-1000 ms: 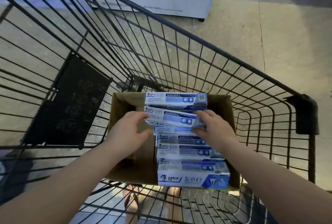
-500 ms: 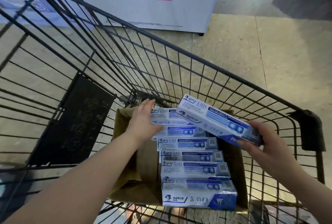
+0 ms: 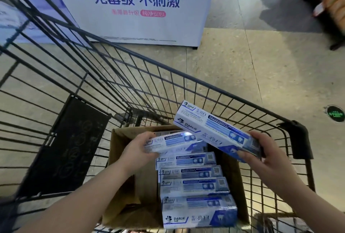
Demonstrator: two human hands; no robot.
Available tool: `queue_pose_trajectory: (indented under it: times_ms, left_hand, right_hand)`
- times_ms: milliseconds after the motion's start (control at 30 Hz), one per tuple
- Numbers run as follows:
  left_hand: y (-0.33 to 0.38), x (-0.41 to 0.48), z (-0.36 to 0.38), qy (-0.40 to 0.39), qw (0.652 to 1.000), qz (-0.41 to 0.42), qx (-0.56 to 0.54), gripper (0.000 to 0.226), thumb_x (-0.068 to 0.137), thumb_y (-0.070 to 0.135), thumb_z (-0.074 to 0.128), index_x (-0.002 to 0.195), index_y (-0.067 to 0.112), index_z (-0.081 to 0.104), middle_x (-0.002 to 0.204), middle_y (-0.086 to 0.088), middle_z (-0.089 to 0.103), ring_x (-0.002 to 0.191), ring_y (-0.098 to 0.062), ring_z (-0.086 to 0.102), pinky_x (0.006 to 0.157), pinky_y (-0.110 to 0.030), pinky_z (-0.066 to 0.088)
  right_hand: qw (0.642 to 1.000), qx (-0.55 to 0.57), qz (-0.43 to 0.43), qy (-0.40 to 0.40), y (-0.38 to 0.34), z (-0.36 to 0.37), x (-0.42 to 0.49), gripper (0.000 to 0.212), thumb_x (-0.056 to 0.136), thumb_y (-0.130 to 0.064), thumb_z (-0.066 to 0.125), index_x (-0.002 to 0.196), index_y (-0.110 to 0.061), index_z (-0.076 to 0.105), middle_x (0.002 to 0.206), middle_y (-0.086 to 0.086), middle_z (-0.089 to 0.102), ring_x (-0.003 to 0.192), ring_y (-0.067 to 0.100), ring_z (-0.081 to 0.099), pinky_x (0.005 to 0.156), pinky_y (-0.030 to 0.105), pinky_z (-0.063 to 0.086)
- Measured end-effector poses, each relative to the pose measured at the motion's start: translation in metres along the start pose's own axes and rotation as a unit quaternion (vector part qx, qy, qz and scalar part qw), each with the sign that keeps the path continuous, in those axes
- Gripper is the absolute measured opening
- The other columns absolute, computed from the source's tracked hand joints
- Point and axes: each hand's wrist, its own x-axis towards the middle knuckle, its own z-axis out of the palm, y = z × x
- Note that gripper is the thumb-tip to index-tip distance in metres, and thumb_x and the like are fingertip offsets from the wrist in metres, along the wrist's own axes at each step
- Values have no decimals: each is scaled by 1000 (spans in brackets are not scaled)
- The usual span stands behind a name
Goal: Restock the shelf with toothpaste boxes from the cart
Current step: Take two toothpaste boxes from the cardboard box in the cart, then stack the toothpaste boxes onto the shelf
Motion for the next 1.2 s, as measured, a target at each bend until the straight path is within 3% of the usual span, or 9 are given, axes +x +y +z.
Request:
queue_pose_trajectory:
  times_ms: [100, 300, 400, 533, 667, 767, 1000, 1133, 1200]
  left_hand:
    - [9, -24, -17, -46, 999, 15, -1, 49, 71, 19, 77, 112, 32, 55, 114, 10, 55, 99, -6, 58, 75, -20, 52]
    - [44, -85, -58, -117, 988, 97, 32, 53, 68, 21, 79, 114, 31, 53, 115, 7, 56, 102, -9, 59, 84, -24, 52]
    - [62, -121, -81, -142, 975, 163, 52, 53, 70, 21, 77, 115, 31, 52, 111, 11, 55, 97, -1, 57, 77, -13, 47]
    - [88, -172, -101, -195, 946, 249, 70, 48, 71, 17, 77, 109, 32, 52, 101, 14, 59, 86, 13, 55, 68, -5, 42]
    - [123, -226, -97, -240, 909, 320, 119, 50, 69, 26, 77, 106, 41, 46, 105, 19, 56, 93, 7, 53, 70, -4, 37]
    - [148, -267, -76, -299, 881, 346, 124, 50, 46, 46, 70, 93, 43, 54, 94, 16, 64, 91, 2, 58, 72, -8, 38]
    - [183, -384, 1, -444, 769, 443, 121, 40, 50, 27, 77, 86, 33, 63, 85, 11, 69, 69, 7, 59, 64, -5, 42]
    - [173, -480, 48, -521, 710, 461, 108, 45, 48, 16, 81, 87, 23, 61, 82, 24, 68, 63, 8, 58, 61, -5, 43]
    - [161, -532, 69, -554, 676, 472, 119, 56, 37, 34, 73, 91, 22, 62, 82, 18, 70, 66, 3, 58, 65, -11, 45]
  right_hand:
    - [1000, 2, -22, 19, -26, -7, -20, 44, 80, -18, 66, 100, -48, 41, 105, -12, 54, 92, 1, 57, 62, 18, 47]
    - [997, 5, -21, 80, -73, -23, -87, 42, 80, -25, 66, 111, -42, 43, 108, -13, 56, 92, -6, 56, 72, 19, 49]
    - [992, 6, -14, 128, -95, -31, -134, 47, 80, -26, 68, 120, -33, 46, 111, -8, 58, 92, -5, 58, 73, 13, 48]
    - [982, 22, -1, 189, -122, -39, -217, 42, 69, -55, 61, 107, -51, 42, 112, -11, 57, 95, -5, 58, 80, 16, 49]
    - [957, 23, 20, 288, -134, -46, -308, 48, 70, -52, 59, 113, -35, 45, 109, -8, 55, 92, -15, 52, 73, 2, 41]
    - [934, 31, 49, 353, -135, -49, -384, 34, 80, -34, 66, 106, -43, 45, 109, -11, 56, 94, -13, 52, 77, 2, 38]
    - [856, 46, 134, 498, -135, -35, -575, 35, 81, -20, 67, 105, -35, 48, 108, -9, 58, 89, -15, 55, 79, 4, 41]
    - [795, 54, 178, 578, -135, 2, -698, 44, 65, -66, 62, 103, -47, 51, 114, -10, 60, 99, 0, 59, 85, 17, 46]
    - [763, 59, 208, 610, -134, 25, -763, 36, 71, -53, 62, 104, -45, 51, 117, -7, 60, 99, 2, 60, 88, 22, 47]
